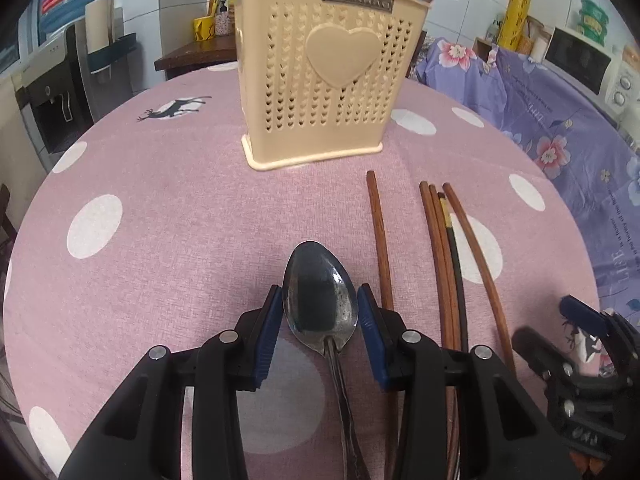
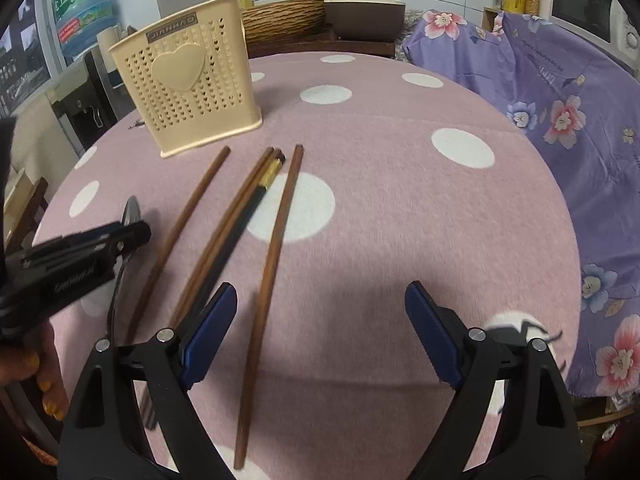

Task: Organize utensils
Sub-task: 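Grasp the metal spoon with the left tool while the right tool grasps a wooden chopstick, then carry the spoon and chopstick to the beige caddy and drop them in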

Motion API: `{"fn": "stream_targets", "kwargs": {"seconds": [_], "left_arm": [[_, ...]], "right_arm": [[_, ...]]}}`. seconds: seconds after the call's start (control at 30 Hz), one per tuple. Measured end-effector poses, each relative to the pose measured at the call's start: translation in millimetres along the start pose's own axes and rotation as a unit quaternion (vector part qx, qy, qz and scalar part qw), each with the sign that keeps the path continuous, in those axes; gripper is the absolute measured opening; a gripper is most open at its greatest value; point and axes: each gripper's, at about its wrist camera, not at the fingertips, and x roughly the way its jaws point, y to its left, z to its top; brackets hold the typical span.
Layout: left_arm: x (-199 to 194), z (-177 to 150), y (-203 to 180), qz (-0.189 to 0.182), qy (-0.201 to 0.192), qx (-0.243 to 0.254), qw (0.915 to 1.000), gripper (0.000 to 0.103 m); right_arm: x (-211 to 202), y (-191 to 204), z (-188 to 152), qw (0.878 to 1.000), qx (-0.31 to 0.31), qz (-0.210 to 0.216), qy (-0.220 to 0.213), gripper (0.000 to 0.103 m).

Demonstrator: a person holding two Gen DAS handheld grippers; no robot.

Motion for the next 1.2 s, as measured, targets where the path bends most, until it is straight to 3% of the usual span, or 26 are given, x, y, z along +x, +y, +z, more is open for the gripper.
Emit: {"fn": "stream_targets", "kwargs": {"seconds": [0.03,0.2,0.27,0.4,0.5,0.87,0.97,1.2], "left_arm": [[-5.4,1.3,1.7,-0.002,-0.008,-0.003,1.0,0.038],[-36.0,13.3,3.9,-0.009,-0.055,-0.004,0.9984,0.038],[-46.9,19.6,4.2,-0.01,-0.072,-0.002,0.9973,0.038],[-60.8,26.7,6.2,-0.004,-0.099,0.003,0.9951,0.038],[-64.7,28.8,12.0,0.004,-0.111,0.002,0.9939,0.038],[-69.5,32.6,23.0,0.005,-0.121,-0.009,0.9926,0.038],[-69.3,32.5,24.6,0.005,-0.121,-0.009,0.9926,0.038],[-67.7,30.7,26.7,0.007,-0.12,-0.011,0.9927,0.038]], "right_arm": [[2.7,-0.2,7.2,1.0,-0.001,0.001,-0.002,0.084],[22.7,1.7,36.1,1.0,-0.003,0.01,0.012,0.057],[33.3,6.3,46.8,1.0,-0.007,0.011,0.022,0.051],[51.1,18.6,60.2,0.999,-0.031,-0.017,0.036,0.039],[61.6,19.5,65.3,0.998,-0.024,-0.017,0.051,0.033],[79.1,26.8,83.2,0.998,-0.017,-0.032,0.044,0.017],[81.3,27.5,85.2,0.998,-0.02,-0.034,0.04,0.009],[76.4,17.3,83.6,0.999,-0.003,0.005,0.034,0.008]]}}
